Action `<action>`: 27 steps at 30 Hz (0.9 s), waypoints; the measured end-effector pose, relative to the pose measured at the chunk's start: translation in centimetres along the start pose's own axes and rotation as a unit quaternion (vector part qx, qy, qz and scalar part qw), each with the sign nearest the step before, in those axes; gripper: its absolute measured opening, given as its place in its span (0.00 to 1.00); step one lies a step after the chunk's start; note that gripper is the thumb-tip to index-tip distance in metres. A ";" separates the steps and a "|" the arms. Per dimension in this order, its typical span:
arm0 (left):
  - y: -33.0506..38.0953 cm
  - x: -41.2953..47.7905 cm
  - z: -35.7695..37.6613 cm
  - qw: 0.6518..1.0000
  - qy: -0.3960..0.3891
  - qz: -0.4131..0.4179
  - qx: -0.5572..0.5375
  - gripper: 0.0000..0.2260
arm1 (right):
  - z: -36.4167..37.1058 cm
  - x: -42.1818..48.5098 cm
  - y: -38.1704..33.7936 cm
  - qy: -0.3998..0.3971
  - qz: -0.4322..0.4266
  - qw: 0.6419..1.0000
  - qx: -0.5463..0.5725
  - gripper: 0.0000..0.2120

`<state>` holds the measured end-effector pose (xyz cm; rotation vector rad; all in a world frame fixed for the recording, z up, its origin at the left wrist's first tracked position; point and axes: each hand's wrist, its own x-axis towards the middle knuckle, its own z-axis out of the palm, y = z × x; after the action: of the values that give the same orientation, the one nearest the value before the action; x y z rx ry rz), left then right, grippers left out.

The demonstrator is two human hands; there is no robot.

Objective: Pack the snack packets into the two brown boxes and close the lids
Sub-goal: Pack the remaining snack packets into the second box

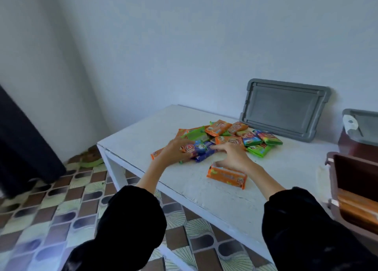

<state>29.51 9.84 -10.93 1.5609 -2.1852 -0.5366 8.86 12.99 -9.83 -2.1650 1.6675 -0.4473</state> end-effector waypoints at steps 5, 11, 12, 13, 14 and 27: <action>-6.4 0.7 1.1 0.992 -0.042 -0.102 0.065 0.30 | 2.7 1.5 0.7 -0.094 0.019 0.995 -0.029 0.35; -9.1 1.8 2.1 0.989 -0.013 -0.101 0.109 0.28 | 3.3 1.8 2.8 -0.163 0.060 0.982 -0.074 0.38; -9.1 1.8 2.1 0.990 -0.001 -0.098 0.102 0.28 | 3.1 1.8 2.8 -0.169 0.058 0.981 -0.079 0.38; -9.3 1.9 2.1 0.991 0.007 -0.096 0.090 0.28 | 3.0 1.7 2.8 -0.171 0.057 0.980 -0.084 0.38; -9.2 1.9 2.0 0.992 0.010 -0.097 0.078 0.28 | 2.9 1.7 2.8 -0.171 0.059 0.980 -0.086 0.38; -1.6 2.0 0.3 0.993 0.094 0.021 0.062 0.26 | -2.3 -0.9 1.9 0.013 0.085 0.991 -0.099 0.36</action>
<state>30.04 7.52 -11.77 1.5559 -2.1369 -0.2350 5.99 13.24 -8.77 -2.1344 1.9658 -0.2717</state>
